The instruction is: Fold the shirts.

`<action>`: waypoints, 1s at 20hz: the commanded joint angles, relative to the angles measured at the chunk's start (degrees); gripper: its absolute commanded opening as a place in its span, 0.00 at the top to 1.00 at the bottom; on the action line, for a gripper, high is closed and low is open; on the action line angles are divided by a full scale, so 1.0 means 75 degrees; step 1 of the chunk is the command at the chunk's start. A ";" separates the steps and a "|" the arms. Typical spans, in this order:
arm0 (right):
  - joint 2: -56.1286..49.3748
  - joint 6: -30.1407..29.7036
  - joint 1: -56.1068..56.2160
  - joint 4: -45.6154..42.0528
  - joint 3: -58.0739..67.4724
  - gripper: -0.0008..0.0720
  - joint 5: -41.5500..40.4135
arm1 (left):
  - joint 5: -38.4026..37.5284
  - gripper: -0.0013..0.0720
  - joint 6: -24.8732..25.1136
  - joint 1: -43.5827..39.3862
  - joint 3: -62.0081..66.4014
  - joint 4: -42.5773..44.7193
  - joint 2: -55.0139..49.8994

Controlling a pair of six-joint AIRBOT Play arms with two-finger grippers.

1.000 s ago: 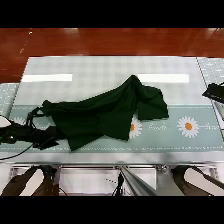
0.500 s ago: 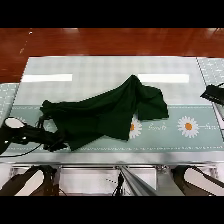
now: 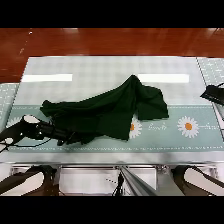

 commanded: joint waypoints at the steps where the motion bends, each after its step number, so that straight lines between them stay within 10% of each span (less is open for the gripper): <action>1: -0.0195 -0.0259 -0.0006 0.0659 -0.0006 0.38 -0.0023 | 0.0035 0.95 0.0408 -0.0058 0.0006 -0.0023 -0.0122; 7: -0.1763 -0.1169 0.0003 0.4264 -0.0006 0.31 0.0201 | -0.0329 0.95 0.0632 -0.0055 0.0006 -0.0023 -0.0035; 20: -0.3348 -0.1580 0.2055 0.5027 -0.0003 0.32 -0.2369 | -0.0373 0.95 0.0659 -0.0058 0.0006 -0.0029 -0.0029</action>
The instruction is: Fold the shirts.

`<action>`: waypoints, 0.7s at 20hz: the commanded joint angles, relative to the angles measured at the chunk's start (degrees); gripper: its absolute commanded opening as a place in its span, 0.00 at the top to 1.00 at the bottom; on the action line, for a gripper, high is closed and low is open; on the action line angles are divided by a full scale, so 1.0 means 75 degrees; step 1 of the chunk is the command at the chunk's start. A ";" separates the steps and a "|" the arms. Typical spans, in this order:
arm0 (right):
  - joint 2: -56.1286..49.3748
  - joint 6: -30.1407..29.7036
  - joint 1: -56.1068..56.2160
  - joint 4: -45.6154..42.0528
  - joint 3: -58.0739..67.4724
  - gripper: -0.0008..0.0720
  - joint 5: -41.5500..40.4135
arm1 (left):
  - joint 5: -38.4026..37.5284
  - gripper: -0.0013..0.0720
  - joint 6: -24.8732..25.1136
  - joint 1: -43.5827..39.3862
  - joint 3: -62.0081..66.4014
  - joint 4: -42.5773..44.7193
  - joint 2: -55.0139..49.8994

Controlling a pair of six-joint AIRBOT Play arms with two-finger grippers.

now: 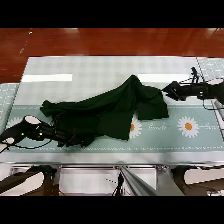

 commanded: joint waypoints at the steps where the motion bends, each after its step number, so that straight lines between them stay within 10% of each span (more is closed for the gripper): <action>1: -0.0224 0.0181 0.0650 0.0184 -0.0003 0.32 -0.1364 | -0.0041 0.95 0.0006 -0.0003 0.0009 -0.0041 0.0006; 3: -0.0361 0.0624 0.0947 0.0192 -0.0003 0.40 -0.1868 | -0.0038 0.95 0.0009 -0.0003 0.0009 -0.0041 0.0006; 6: -0.0446 0.0609 0.1169 0.0236 -0.0003 0.93 -0.1766 | -0.0038 0.95 0.0015 -0.0003 0.0015 -0.0041 0.0006; 14: 0.2314 -0.0385 0.0149 0.0306 0.0892 0.96 -0.1003 | -0.0111 0.95 0.0119 0.0015 0.2285 -0.0831 0.1818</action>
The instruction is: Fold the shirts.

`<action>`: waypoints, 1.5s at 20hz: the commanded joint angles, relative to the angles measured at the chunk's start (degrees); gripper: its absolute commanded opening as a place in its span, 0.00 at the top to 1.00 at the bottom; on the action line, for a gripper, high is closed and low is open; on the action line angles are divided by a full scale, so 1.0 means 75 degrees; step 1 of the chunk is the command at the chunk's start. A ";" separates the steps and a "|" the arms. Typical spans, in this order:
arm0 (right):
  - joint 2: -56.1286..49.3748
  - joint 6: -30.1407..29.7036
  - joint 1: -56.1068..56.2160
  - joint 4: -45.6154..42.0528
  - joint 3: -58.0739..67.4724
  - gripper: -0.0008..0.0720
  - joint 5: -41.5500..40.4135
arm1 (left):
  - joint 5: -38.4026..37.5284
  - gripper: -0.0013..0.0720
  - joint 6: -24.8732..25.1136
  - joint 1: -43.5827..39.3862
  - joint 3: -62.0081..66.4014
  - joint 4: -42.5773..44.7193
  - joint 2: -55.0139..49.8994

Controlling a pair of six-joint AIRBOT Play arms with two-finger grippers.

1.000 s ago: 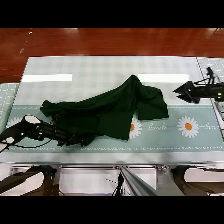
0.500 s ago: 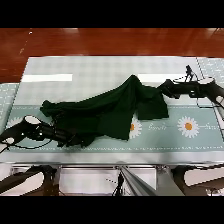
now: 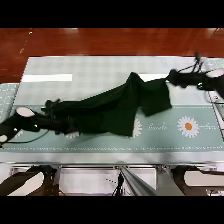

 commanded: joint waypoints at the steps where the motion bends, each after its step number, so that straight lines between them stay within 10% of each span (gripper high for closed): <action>1: 0.1574 -0.0265 -0.0434 0.0017 0.0597 0.96 0.0102 | -0.0082 0.95 0.0000 0.0073 0.1629 -0.1215 0.1244; 6: 0.3678 -0.0245 -0.0507 -0.0157 0.1909 0.96 0.0041 | 0.0784 0.95 0.0195 0.0854 0.5974 -0.2626 0.2780; 12: 0.5193 0.1617 -0.0507 -0.3558 0.3453 0.96 0.0367 | 0.1821 0.95 -0.0047 0.2483 0.9704 -0.0746 0.3343; 19: 0.5881 0.2675 -0.0504 -0.5796 0.3678 0.96 0.3628 | -0.2090 0.95 -0.2057 0.2894 0.9894 0.2253 0.3439; 30: 0.6744 0.2824 -0.0498 -0.7082 0.3678 0.96 0.4255 | -0.1891 0.95 -0.1993 0.2897 0.9882 0.2713 0.4473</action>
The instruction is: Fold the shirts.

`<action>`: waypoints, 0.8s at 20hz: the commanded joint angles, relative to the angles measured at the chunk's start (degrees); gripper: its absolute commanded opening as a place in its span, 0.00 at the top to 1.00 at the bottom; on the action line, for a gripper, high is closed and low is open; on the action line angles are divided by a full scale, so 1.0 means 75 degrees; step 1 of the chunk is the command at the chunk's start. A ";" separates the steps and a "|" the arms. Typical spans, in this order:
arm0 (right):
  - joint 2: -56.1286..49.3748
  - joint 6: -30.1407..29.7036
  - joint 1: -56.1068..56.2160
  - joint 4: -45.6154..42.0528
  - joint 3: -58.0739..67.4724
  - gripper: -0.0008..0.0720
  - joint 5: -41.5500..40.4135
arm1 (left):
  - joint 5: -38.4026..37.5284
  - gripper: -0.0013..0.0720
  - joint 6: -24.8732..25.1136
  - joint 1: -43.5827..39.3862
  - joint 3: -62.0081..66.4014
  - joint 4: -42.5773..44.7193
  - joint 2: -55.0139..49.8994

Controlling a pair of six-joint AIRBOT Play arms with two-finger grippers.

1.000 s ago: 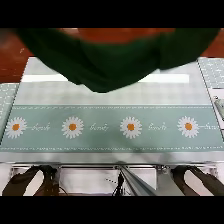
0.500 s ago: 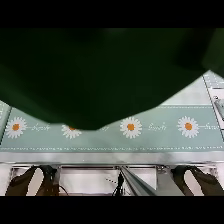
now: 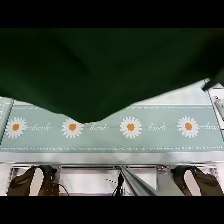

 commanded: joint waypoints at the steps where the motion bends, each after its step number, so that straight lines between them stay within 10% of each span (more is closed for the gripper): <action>1: 0.0064 0.0038 0.0006 -0.0889 0.0009 0.96 0.0790 | -0.0417 0.95 -0.0079 0.0009 -0.0052 0.0119 0.0102; 16: -0.0367 -0.0303 0.0988 0.0329 -0.0539 0.96 0.3995 | -0.3453 0.95 -0.0423 0.0006 -0.1830 -0.0149 0.0513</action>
